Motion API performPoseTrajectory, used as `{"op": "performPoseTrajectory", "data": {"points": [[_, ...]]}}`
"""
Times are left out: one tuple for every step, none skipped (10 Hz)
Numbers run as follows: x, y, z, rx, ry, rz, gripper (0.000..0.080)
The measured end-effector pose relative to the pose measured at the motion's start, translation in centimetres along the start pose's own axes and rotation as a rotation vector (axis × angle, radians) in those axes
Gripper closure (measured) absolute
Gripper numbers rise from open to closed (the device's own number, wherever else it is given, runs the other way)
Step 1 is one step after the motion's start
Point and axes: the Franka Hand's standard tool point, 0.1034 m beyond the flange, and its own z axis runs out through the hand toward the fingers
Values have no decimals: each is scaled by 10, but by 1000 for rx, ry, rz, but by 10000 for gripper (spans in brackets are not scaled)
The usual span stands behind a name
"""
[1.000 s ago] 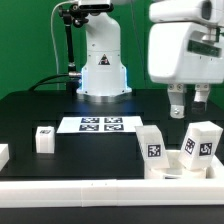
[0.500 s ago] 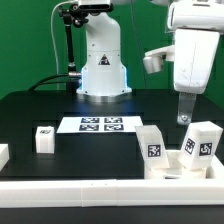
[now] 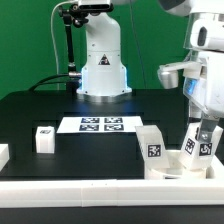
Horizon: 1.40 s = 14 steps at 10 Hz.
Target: Assemble stool
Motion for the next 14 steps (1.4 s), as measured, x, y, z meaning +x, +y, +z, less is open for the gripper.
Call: {"op": "performPoseTrajectory", "data": {"points": [[3, -2, 1, 1, -1, 3, 151], [2, -1, 1, 1, -2, 9, 151], [0, -1, 2, 2, -3, 17, 182], [0, -1, 2, 2, -3, 19, 182], [-1, -1, 2, 2, -3, 20, 357], [-1, 0, 2, 1, -3, 22, 455], [-2, 0, 2, 1, -3, 23, 455], [-2, 0, 2, 1, -3, 34, 455], [-3, 0, 2, 1, -3, 74, 455], [-6, 0, 2, 11, -5, 121, 455], [-11, 0, 3, 24, -8, 228, 455], [-16, 1, 4, 40, -4, 342, 455], [-22, 3, 5, 48, -1, 384, 455], [-25, 5, 6, 56, 9, 486, 455]]}}
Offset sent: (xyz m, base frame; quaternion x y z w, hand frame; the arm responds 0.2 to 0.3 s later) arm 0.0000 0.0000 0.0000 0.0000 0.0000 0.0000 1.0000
